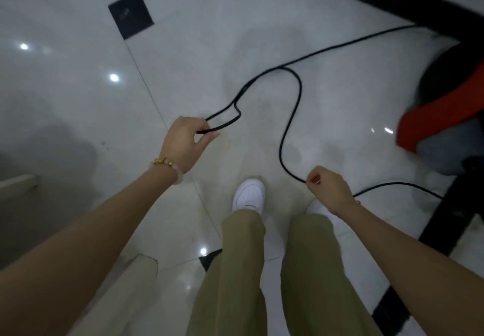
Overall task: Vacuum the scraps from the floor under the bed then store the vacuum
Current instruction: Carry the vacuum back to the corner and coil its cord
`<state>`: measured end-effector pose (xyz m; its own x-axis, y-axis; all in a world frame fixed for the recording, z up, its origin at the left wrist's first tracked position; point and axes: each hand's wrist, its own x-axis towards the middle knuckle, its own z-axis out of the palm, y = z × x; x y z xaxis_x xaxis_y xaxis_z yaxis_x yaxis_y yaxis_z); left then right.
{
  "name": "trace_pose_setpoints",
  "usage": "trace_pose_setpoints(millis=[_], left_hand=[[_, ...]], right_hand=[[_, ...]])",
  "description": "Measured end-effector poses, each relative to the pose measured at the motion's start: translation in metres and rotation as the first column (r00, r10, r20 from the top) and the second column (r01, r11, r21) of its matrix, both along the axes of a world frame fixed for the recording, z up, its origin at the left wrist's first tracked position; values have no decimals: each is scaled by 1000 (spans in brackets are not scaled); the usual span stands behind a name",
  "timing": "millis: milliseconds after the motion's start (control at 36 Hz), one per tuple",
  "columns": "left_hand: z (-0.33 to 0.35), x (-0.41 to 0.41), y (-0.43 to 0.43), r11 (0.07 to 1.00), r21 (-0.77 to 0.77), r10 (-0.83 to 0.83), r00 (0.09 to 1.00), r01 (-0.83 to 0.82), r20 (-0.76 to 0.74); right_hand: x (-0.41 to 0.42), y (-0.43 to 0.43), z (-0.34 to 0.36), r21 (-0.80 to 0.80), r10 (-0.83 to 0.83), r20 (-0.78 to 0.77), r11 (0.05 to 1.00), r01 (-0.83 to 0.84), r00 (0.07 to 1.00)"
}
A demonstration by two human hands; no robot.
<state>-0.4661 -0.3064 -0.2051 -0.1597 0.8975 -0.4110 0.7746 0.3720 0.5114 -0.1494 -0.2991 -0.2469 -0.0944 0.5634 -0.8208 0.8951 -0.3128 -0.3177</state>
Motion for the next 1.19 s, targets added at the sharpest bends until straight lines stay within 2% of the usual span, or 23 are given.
trace_pose_setpoints(millis=[56, 139, 195, 278, 389, 445, 500, 556, 611, 695, 778, 861, 1056, 1112, 1195], left_hand=[[50, 13, 11, 990, -2, 137, 972, -139, 190], [138, 32, 28, 981, 71, 146, 933, -178, 328], [202, 45, 39, 979, 84, 136, 904, -185, 406], [291, 61, 51, 983, 105, 80, 857, -154, 509], [383, 75, 56, 995, 74, -2, 762, -61, 647], [419, 80, 56, 998, 66, -43, 727, -4, 685], [450, 84, 57, 997, 55, -81, 713, 60, 696], [474, 87, 60, 995, 27, -88, 709, 97, 699], [493, 89, 65, 995, 3, -77, 712, 104, 698], [512, 93, 74, 996, -31, -34, 709, 78, 704], [524, 98, 87, 998, -19, -39, 750, 68, 660], [534, 102, 102, 999, -6, -25, 776, 37, 630], [541, 115, 147, 998, 55, -38, 828, 9, 559], [541, 121, 163, 998, 55, -22, 848, -9, 529], [542, 124, 191, 993, 62, 56, 858, -102, 510]], right_hand=[[-2, 9, 42, 16, -100, -52, 995, 101, 994], [-12, 27, 116, 59, -232, -159, 968, 244, 960], [-21, 39, 172, 116, -250, -233, 952, 282, 940], [-34, 55, 247, 201, -182, -306, 947, 251, 934], [-51, 64, 322, 303, 34, -369, 949, 86, 929], [-60, 62, 354, 349, 85, -410, 935, 70, 908], [-65, 60, 384, 404, 43, -465, 899, 169, 884], [-65, 58, 413, 454, -72, -498, 828, 330, 864], [-59, 57, 441, 474, -175, -456, 782, 404, 873], [-42, 52, 474, 493, -231, -322, 787, 371, 918], [-22, 49, 498, 452, -217, -239, 837, 307, 946], [-3, 50, 517, 406, -247, -279, 845, 347, 928], [41, 71, 565, 342, -325, -485, 784, 519, 812], [56, 81, 576, 317, -314, -499, 801, 507, 808], [84, 98, 586, 336, -309, -442, 814, 475, 842]])
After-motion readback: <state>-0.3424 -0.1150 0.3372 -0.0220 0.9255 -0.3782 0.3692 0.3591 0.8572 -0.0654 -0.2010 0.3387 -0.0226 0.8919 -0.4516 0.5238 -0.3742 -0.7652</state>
